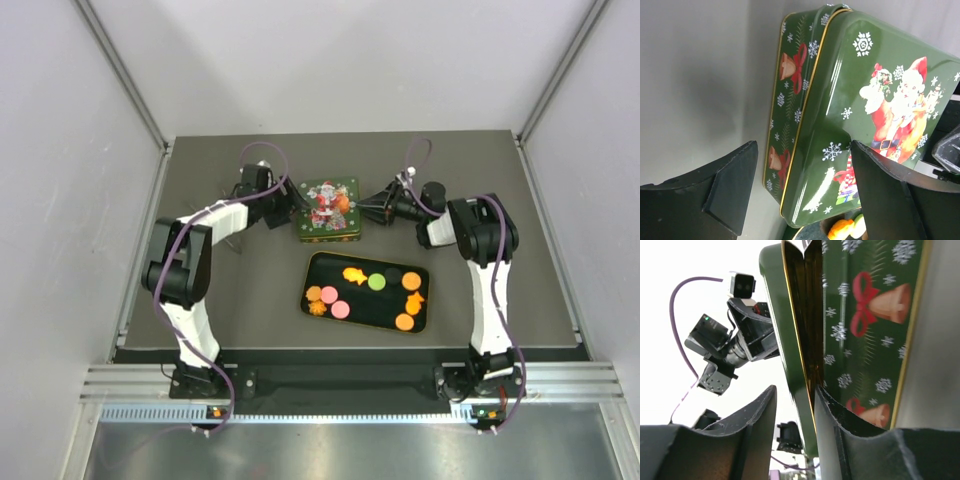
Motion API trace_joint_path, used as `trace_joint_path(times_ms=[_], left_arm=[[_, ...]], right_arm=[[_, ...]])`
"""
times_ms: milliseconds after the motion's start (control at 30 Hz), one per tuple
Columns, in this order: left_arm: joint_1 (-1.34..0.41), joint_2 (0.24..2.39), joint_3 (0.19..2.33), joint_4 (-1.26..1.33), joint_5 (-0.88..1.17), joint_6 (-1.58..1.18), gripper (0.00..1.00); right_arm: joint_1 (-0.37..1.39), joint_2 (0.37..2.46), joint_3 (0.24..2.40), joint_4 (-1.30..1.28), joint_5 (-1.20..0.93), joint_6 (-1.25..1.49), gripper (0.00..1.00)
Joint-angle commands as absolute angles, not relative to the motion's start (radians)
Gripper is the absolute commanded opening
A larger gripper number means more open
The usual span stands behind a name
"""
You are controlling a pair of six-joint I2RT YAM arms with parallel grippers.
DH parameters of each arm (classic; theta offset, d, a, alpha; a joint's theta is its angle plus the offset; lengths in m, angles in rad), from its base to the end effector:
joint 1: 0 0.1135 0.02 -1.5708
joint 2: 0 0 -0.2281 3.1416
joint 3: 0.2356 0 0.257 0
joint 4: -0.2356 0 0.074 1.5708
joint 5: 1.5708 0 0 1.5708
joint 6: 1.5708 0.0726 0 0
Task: Pack the cookies
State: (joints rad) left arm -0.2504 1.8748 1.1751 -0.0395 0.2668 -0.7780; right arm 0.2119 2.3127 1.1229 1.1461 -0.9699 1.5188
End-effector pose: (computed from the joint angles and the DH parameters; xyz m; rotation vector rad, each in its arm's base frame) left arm 0.4066 -0.1237 0.1191 -0.4926 2.3740 -0.8084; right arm 0.4153 0.1506 0.0670 0.3830 2.0319 1.9761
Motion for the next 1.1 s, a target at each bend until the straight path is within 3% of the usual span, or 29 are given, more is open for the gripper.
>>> trace_joint_path(times_ms=[0, 267, 400, 600, 633, 733, 1067], left_arm=[[-0.252, 1.896, 1.242, -0.101, 0.239, -0.733, 0.8], [-0.261, 1.931, 1.334, -0.183, 0.229, -0.69, 0.8], [-0.267, 1.947, 1.38, -0.213, 0.218, -0.667, 0.8], [-0.273, 1.989, 1.462, -0.279, 0.213, -0.64, 0.8], [-0.275, 1.994, 1.473, -0.287, 0.212, -0.638, 0.8], [-0.284, 2.008, 1.499, -0.308, 0.213, -0.629, 0.8], [-0.298, 2.026, 1.551, -0.35, 0.216, -0.606, 0.8]], right_arm=[[0.178, 2.249, 1.098, 1.246, -0.963, 1.514, 0.37], [0.133, 2.203, 1.051, 1.165, -0.937, 1.424, 0.4], [0.14, 2.114, 1.071, 0.85, -0.901, 1.211, 0.47], [0.208, 2.016, 1.236, 0.28, -0.734, 0.736, 0.69], [0.219, 2.014, 1.261, 0.225, -0.733, 0.735, 0.69], [0.245, 2.028, 1.342, 0.125, -0.67, 0.644, 0.78], [0.318, 2.078, 1.491, -0.106, -0.529, 0.485, 0.82]])
